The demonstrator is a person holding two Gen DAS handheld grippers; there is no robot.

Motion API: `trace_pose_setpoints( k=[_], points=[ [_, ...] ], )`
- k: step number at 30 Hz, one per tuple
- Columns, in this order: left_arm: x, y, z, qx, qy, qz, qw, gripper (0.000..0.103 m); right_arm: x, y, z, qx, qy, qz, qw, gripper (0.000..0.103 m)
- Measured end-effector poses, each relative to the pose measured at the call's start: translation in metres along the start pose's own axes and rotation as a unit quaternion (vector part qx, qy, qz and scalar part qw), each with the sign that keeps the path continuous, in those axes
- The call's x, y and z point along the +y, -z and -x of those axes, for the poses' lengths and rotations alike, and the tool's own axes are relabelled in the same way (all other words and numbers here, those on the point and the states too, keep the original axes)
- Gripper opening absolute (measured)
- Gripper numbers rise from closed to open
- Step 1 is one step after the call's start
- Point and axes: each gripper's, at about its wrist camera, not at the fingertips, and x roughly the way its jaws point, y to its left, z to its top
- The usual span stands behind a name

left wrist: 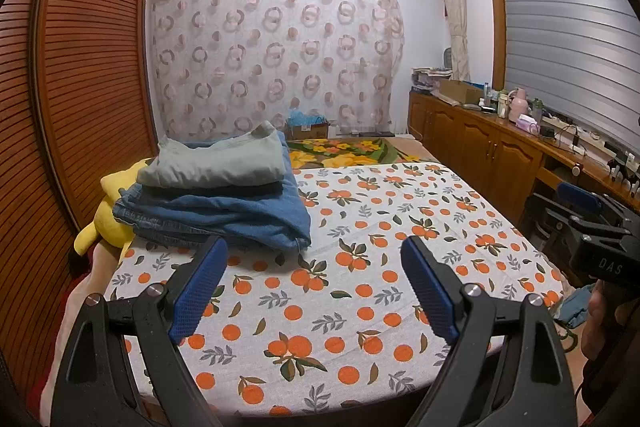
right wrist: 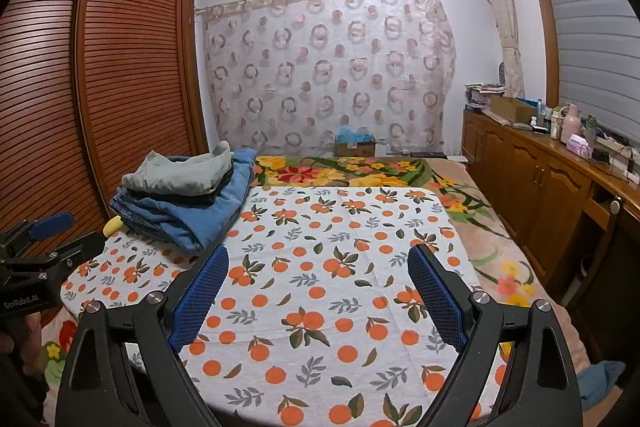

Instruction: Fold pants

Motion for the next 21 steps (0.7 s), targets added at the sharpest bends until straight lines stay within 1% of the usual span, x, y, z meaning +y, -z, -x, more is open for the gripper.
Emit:
trace_pose_setpoints(
  k=[21],
  points=[
    [0.0016, -0.0001, 0.0012, -0.003, 0.002, -0.001, 1.0, 0.089, 0.0014, 0.0011, -0.0006, -0.003, -0.001, 0.0, 1.0, 0.092]
  ],
)
